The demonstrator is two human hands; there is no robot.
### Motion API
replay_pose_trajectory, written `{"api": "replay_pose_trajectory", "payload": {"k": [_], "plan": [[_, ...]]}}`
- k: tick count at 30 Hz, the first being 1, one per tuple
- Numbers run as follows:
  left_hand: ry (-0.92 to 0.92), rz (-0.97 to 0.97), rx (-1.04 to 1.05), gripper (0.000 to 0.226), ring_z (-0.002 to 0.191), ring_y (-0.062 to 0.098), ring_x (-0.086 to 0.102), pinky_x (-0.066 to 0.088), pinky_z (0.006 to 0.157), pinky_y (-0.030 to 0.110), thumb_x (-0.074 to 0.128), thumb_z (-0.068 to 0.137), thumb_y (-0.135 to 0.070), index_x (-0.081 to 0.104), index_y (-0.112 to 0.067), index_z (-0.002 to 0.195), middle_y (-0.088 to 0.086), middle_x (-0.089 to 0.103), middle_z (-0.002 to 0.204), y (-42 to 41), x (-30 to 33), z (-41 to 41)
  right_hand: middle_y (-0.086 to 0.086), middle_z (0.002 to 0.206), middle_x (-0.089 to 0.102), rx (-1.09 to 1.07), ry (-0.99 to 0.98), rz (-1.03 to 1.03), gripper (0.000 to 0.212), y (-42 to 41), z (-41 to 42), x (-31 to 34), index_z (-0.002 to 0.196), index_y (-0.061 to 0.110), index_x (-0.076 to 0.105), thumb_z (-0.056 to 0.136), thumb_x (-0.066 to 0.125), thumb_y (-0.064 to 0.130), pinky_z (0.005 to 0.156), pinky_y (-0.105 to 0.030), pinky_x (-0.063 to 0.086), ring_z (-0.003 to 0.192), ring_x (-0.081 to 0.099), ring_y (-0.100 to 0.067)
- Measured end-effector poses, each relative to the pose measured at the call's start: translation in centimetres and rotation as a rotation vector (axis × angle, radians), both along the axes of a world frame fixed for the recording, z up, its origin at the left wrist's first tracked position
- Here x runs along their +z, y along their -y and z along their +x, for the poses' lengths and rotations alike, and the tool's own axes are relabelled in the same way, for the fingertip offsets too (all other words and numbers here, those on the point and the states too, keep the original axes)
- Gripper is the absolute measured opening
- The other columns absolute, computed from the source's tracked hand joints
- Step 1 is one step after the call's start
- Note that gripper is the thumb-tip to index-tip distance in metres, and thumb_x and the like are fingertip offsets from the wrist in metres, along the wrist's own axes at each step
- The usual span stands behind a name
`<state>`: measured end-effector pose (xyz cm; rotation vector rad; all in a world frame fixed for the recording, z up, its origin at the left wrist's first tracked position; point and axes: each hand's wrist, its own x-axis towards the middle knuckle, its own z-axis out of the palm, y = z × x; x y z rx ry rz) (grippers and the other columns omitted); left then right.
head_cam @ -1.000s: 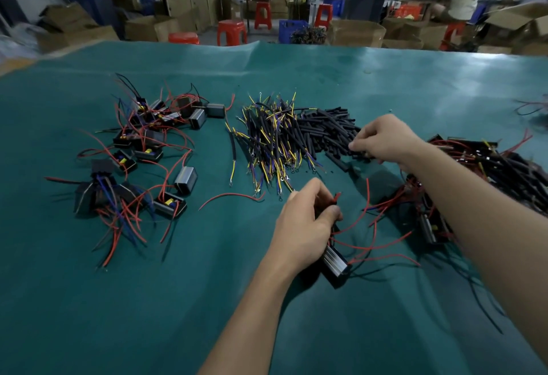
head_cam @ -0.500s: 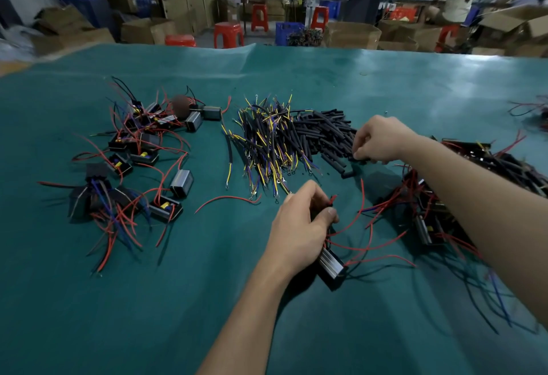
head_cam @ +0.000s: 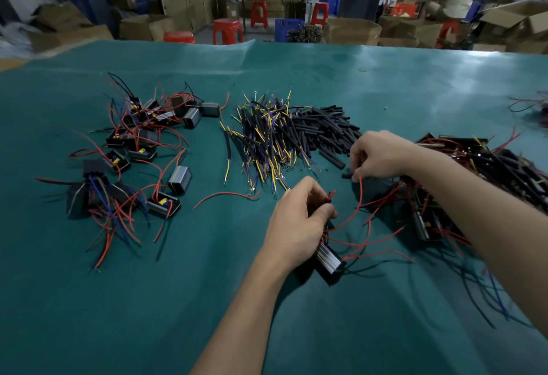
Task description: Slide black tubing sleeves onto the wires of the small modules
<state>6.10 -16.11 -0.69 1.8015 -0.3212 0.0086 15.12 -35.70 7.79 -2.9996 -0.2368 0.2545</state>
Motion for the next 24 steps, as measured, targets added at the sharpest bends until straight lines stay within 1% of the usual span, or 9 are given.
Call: {"api": "replay_pose_trajectory", "payload": {"k": [2,3,6,9,13,16,20,22,24], "plan": [[-0.01,-0.024,0.007,0.012,0.086,0.031,0.07,0.056,0.083,0.054,0.064,0.081,-0.023,0.052,-0.025,0.082,0.003,0.073,0.081,0.0,0.0,-0.1,0.01,0.065,0.067,-0.001,0.104,0.063,0.014,-0.5,-1.3,0.7,0.072,0.023,0.073,0.074,0.085,0.018,0.057,-0.02,0.044,0.063,0.059,-0.004],[-0.013,-0.031,0.009,0.015,0.085,0.031,0.07,0.056,0.083,0.054,0.066,0.083,-0.019,0.052,-0.024,0.081,0.004,0.074,0.082,0.0,0.0,-0.2,0.008,0.062,0.067,-0.017,0.146,0.199,0.014,-0.7,-2.2,1.0,0.073,0.022,0.073,0.074,0.084,0.014,0.057,-0.022,0.047,0.058,0.061,-0.007],[-0.016,-0.036,0.013,0.02,0.082,0.028,0.071,0.055,0.081,0.053,0.067,0.088,-0.011,0.051,-0.022,0.082,0.001,0.076,0.082,-0.1,0.1,-0.3,0.001,0.064,0.063,-0.048,0.113,0.873,0.022,-1.5,-5.4,0.8,0.091,0.015,0.074,0.081,0.076,-0.004,0.053,-0.024,0.046,0.053,0.055,-0.01],[-0.029,-0.05,0.009,0.022,0.079,0.022,0.072,0.057,0.079,0.048,0.067,0.09,-0.005,0.05,-0.018,0.085,-0.001,0.077,0.08,-0.2,0.1,-0.3,-0.004,0.066,0.056,-0.066,0.098,1.213,0.028,-2.6,-8.0,-1.2,0.103,0.005,0.073,0.083,0.067,-0.014,0.049,-0.02,0.041,0.051,0.05,-0.009],[-0.039,-0.059,0.003,0.021,0.072,0.01,0.071,0.055,0.071,0.035,0.069,0.091,-0.003,0.051,-0.015,0.087,-0.012,0.075,0.072,-0.2,0.1,-0.4,-0.007,0.072,0.062,-0.217,0.165,1.345,0.02,-3.4,-9.3,-4.3,0.098,0.01,0.075,0.086,0.072,-0.005,0.056,-0.021,0.046,0.061,0.055,-0.016],[-0.064,-0.089,-0.011,0.019,0.074,0.014,0.073,0.057,0.073,0.037,0.069,0.091,-0.004,0.054,-0.016,0.09,-0.005,0.077,0.075,-0.3,0.3,-0.3,-0.007,0.076,0.071,-0.242,0.181,1.413,0.018,-3.8,-9.5,-5.3,0.097,0.013,0.076,0.087,0.074,-0.001,0.061,-0.021,0.053,0.066,0.066,-0.016],[-0.083,-0.172,-0.034,0.021,0.06,0.002,0.066,0.05,0.06,0.016,0.069,0.09,0.003,0.061,-0.017,0.088,-0.009,0.073,0.066,-0.5,0.7,-0.5,-0.007,0.078,0.072,-0.264,0.145,1.511,0.017,-4.3,-9.6,-5.5,0.092,0.015,0.078,0.087,0.074,-0.001,0.063,-0.026,0.059,0.072,0.068,-0.018],[-0.094,-0.209,-0.041,0.02,0.061,0.004,0.067,0.051,0.059,0.016,0.067,0.091,0.004,0.061,-0.015,0.089,-0.005,0.075,0.069,-0.5,0.8,-0.5,-0.01,0.08,0.072,-0.267,0.142,1.529,0.018,-4.3,-9.7,-5.5,0.09,0.015,0.079,0.088,0.073,-0.002,0.065,-0.031,0.062,0.073,0.069,-0.02],[-0.095,-0.213,-0.053,0.016,0.066,0.011,0.069,0.055,0.064,0.023,0.065,0.093,0.003,0.06,-0.013,0.093,0.002,0.077,0.076,-0.5,0.8,-0.5,-0.013,0.081,0.071,-0.273,0.143,1.541,0.017,-4.1,-9.7,-5.4,0.09,0.014,0.078,0.088,0.073,-0.002,0.068,-0.038,0.063,0.074,0.068,-0.023]]}}
